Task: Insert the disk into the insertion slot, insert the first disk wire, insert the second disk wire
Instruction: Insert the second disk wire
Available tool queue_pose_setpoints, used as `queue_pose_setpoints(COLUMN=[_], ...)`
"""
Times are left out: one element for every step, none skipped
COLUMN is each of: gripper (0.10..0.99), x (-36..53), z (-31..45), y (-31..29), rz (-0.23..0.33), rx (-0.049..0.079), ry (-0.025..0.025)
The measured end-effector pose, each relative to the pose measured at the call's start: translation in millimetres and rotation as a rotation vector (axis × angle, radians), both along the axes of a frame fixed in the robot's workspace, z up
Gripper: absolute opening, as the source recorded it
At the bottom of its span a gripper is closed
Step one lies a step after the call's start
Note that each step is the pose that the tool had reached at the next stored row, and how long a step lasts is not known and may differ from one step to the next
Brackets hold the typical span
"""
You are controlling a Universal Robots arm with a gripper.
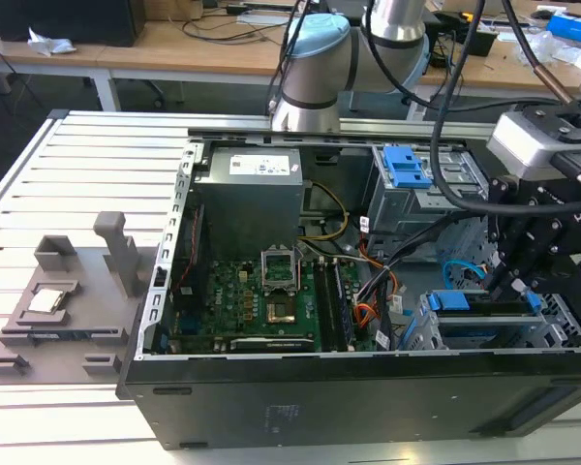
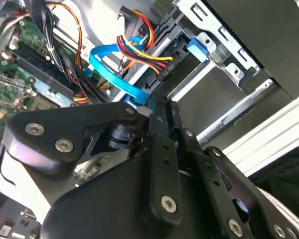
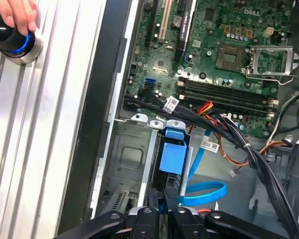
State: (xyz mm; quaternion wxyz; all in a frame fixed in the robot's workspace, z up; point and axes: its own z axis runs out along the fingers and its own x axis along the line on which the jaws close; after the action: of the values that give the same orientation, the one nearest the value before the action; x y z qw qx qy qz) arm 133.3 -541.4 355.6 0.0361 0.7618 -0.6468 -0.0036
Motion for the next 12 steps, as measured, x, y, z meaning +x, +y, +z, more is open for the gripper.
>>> queue_pose_setpoints(gripper=[0.165, 0.165, 0.165, 0.165, 0.165, 0.165, 0.165, 0.165, 0.165, 0.165, 0.165, 0.165], x=[0.1, 0.1, 0.1, 0.1, 1.4, 3.3, 3.7, 3.7, 3.7, 3.7, 3.7, 3.7], z=[-1.4, -2.0, -2.4, -3.2, -4.5, -5.1, -5.2, -5.5, -6.0, -6.7, -7.1, -7.5], y=[0.0, 0.0, 0.0, 0.0, 0.1, 0.1, 0.2, 0.3, 0.6, 1.4, 2.2, 3.0], rz=[-0.028, -0.042, -0.052, -0.073, -0.093, -0.093, -0.093, -0.093, -0.093, -0.093, -0.093, -0.093], rx=[0.004, 0.008, 0.012, 0.02, 0.031, 0.031, 0.031, 0.032, 0.033, 0.036, 0.038, 0.039], ry=[0.0, 0.0001, 0.0001, 0.0002, 0.0006, 0.0011, 0.0012, 0.0013, 0.0014, 0.0015, 0.0015, 0.0016])
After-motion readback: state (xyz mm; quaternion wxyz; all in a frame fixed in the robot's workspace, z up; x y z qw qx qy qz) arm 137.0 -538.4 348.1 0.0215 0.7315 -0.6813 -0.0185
